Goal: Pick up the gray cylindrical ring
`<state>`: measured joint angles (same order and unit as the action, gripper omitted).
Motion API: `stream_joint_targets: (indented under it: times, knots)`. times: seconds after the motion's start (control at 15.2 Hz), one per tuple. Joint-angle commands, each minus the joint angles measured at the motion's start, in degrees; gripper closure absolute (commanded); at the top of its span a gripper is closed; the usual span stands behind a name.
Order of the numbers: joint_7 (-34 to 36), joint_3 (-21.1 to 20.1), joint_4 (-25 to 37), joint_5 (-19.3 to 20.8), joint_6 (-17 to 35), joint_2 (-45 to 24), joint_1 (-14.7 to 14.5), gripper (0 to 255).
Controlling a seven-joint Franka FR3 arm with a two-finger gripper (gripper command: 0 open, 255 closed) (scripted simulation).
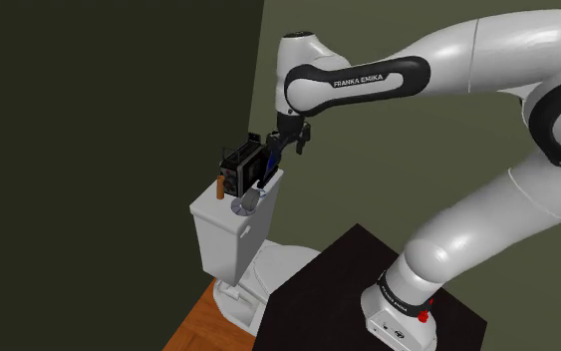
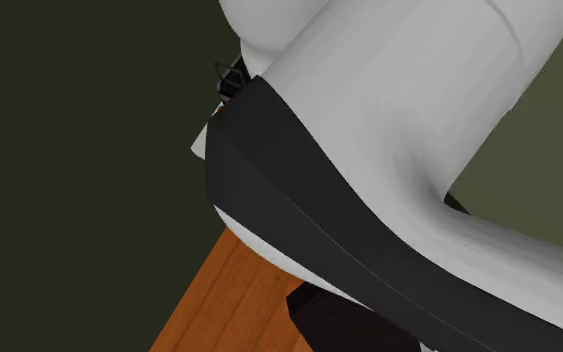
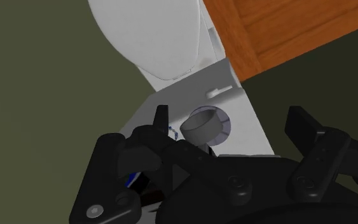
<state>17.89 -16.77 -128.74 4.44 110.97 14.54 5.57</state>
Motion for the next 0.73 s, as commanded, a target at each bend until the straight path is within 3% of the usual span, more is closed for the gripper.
stream_joint_targets:
  times: [0.0,0.66]
  knots:
    - [3.39,-0.84,2.33,1.99,1.36,-4.95,0.79,0]
    - [18.92,-0.24,15.08,12.59,4.79,-28.62,0.95,0]
